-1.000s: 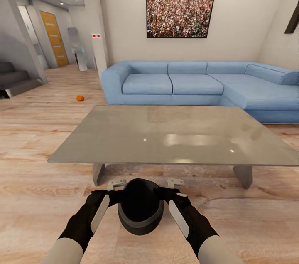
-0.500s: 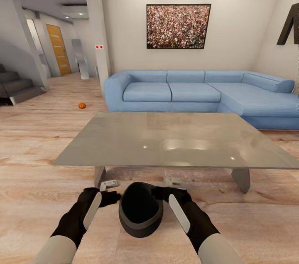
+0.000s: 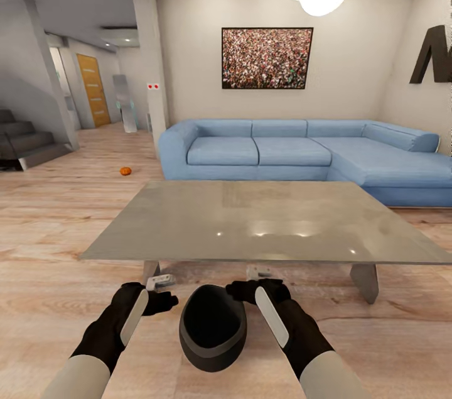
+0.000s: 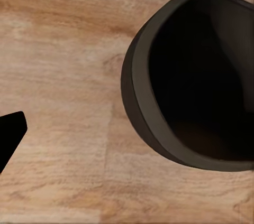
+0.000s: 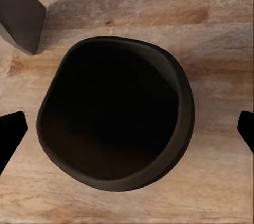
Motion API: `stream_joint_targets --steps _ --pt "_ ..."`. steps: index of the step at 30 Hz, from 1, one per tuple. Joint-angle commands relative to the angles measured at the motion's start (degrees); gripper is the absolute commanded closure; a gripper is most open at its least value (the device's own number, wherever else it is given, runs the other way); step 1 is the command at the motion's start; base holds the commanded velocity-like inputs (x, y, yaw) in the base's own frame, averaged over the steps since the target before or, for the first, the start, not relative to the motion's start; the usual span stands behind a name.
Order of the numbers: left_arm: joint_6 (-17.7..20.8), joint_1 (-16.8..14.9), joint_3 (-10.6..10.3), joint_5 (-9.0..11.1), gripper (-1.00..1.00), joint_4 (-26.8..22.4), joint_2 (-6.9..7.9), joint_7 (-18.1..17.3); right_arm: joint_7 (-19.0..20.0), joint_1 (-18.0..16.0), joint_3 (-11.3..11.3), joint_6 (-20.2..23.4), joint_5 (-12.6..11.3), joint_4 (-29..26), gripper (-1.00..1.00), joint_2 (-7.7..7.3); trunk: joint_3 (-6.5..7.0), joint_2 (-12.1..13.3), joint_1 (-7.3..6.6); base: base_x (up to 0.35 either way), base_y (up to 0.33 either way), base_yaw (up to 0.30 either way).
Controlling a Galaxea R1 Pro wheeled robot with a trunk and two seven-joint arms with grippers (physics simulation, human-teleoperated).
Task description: Place each of the two pumpkins and all three candles from the living room inside a cabinet in the living room (use any cabinet), then make sure every cabinet is closed, and position the cauldron so it is next to a table in the living room.
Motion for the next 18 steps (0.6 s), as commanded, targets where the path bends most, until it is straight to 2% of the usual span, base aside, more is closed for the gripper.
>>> stream_joint_targets --steps 1,10,14,18 --pt "0.2 0.0 -0.1 0.6 -1.0 -0.1 0.02 0.6 -0.6 0.0 0.0 0.3 -0.6 -0.1 -1.0 0.0 0.17 0.0 -0.03 0.0 0.0 0.0" --pt "0.2 0.0 -0.1 0.6 -1.0 -0.1 0.07 0.6 -0.5 0.0 0.1 0.7 -0.5 -0.1 -1.0 0.0 2.16 0.1 -0.27 -0.062 0.0 0.0" --pt "0.2 0.0 -0.1 0.6 -1.0 -0.1 0.07 0.6 -0.5 0.0 0.1 0.7 -0.5 -0.2 -1.0 0.0 3.05 0.2 -0.37 -0.227 0.0 0.0" --pt "0.2 0.0 -0.1 0.7 -1.0 -0.1 0.07 0.6 -0.4 0.0 0.2 0.7 -0.5 -0.2 -1.0 0.0 3.77 1.7 -1.21 -0.313 0.0 0.037"
